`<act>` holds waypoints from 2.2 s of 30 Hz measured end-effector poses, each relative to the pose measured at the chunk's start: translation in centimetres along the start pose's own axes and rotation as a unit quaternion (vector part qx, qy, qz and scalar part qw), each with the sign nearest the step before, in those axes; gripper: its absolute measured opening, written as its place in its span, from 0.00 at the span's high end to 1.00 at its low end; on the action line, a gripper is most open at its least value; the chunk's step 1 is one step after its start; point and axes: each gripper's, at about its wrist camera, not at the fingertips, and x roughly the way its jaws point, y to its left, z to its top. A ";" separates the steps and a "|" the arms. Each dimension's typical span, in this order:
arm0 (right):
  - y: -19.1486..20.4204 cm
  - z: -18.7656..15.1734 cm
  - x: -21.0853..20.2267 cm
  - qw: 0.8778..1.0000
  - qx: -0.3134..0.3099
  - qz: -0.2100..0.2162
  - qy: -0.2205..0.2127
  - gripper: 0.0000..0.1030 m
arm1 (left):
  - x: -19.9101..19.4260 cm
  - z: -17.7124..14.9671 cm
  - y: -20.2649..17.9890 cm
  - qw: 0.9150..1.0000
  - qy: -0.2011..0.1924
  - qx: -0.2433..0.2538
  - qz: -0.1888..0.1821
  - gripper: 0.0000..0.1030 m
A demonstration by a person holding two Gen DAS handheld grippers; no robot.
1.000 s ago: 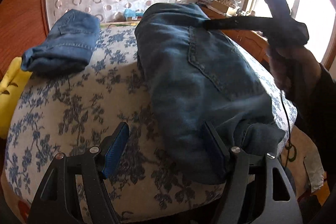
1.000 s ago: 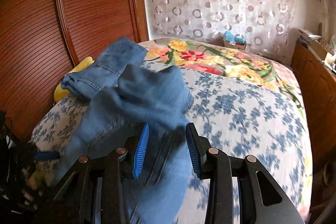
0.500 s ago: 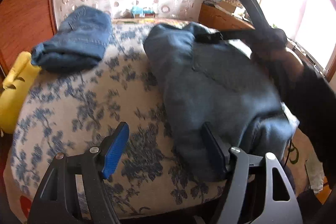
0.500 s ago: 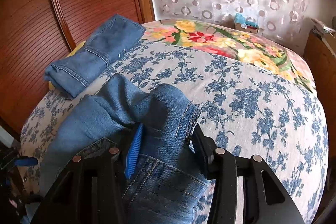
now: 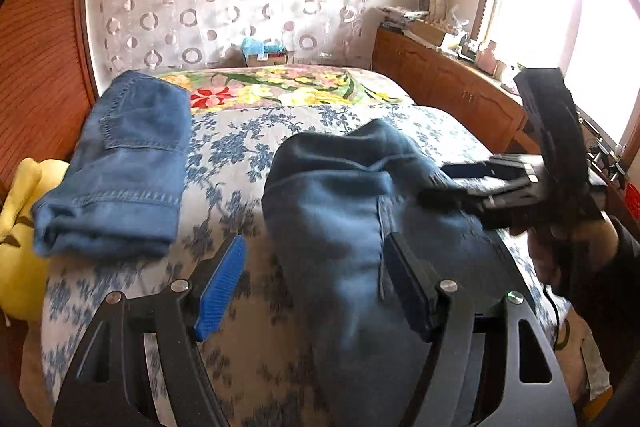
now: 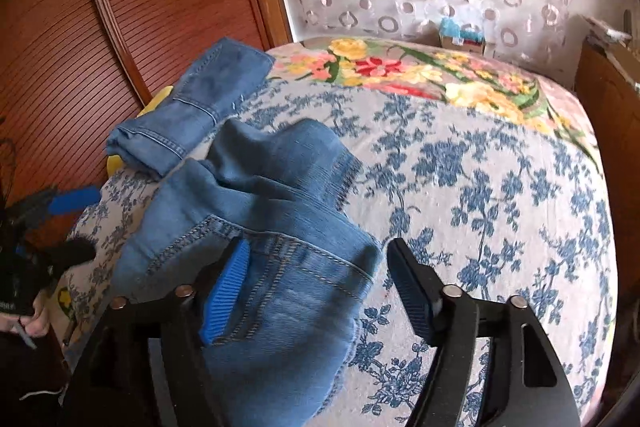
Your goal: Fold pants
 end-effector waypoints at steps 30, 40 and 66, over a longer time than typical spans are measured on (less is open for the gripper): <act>-0.4 0.2 3.6 0.995 0.016 0.096 0.017 0.62 | 5.8 0.5 1.9 0.992 0.072 -0.044 -0.095 0.72; 5.8 6.3 -3.9 0.989 -0.055 0.120 -0.072 0.73 | -3.0 4.5 4.1 0.993 -0.040 -0.060 -0.088 0.79; 12.6 23.7 8.1 0.947 -0.024 0.286 -0.148 0.72 | -7.6 16.1 22.4 0.982 -0.139 -0.073 0.104 0.75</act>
